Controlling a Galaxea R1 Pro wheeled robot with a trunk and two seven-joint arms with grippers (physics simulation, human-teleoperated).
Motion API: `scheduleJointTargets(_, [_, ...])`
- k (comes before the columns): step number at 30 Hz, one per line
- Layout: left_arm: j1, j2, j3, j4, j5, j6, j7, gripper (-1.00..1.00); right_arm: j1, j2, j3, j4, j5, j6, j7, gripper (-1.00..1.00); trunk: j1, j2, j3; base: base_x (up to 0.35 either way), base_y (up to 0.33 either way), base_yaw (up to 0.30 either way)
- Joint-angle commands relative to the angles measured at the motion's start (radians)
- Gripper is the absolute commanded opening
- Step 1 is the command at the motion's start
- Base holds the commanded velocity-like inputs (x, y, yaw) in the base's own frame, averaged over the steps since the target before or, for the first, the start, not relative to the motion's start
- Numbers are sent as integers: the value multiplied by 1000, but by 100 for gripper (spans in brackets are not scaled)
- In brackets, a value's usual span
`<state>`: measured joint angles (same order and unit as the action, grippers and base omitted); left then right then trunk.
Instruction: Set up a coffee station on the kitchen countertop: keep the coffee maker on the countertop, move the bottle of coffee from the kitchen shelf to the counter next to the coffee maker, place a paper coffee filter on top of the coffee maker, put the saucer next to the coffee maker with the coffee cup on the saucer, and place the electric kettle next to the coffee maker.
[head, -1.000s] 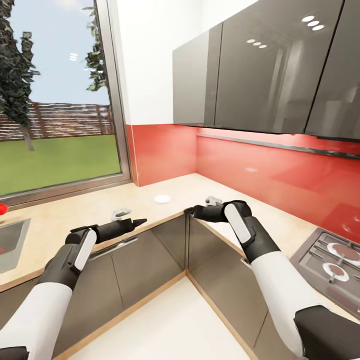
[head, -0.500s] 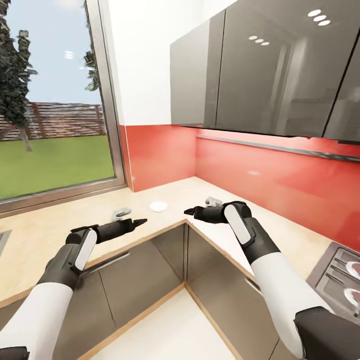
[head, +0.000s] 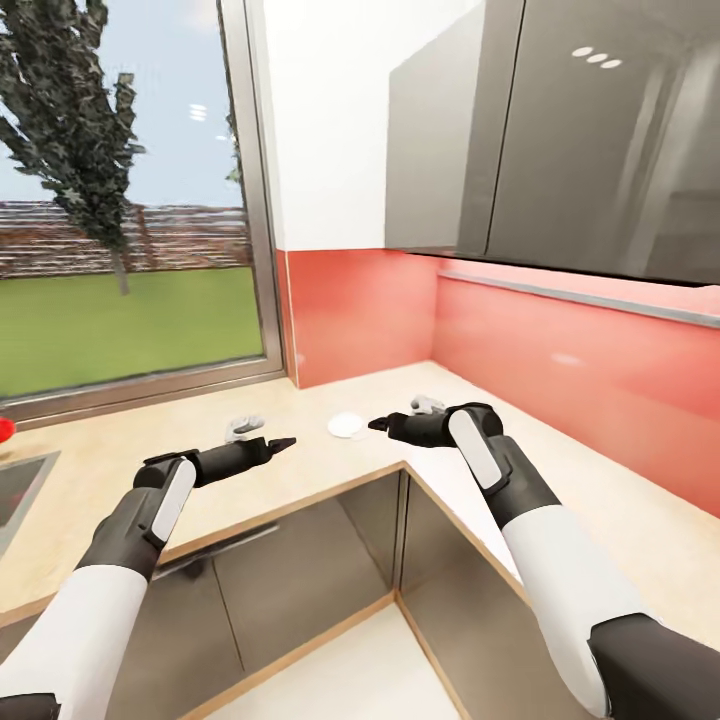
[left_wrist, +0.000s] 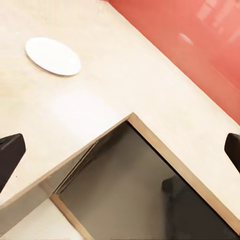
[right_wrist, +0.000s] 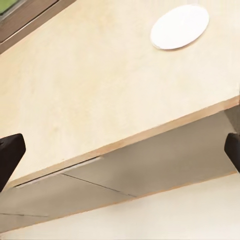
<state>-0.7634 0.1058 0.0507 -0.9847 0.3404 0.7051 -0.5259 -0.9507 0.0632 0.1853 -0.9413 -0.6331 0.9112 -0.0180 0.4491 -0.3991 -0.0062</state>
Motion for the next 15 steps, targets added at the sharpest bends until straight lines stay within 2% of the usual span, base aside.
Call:
scheduleJointTargets(1, [-1,0,2,0,3,7,-2,100,0,0,0,-1,-2,3,-2,100,1,-1,-1,291,-157,286])
scheduleJointTargets(7, [-1,0,1,-1,3,7,-1,100,0,-2,0,-1,-2,3,-2,100,1,-1,-3,301,-147,232])
scheduleJointTargets(15, [-1,-1,2,-2,3,5,0,100,0,-8,0,-1,-2,3,-2,100,1,-1,-4,312,-23,20])
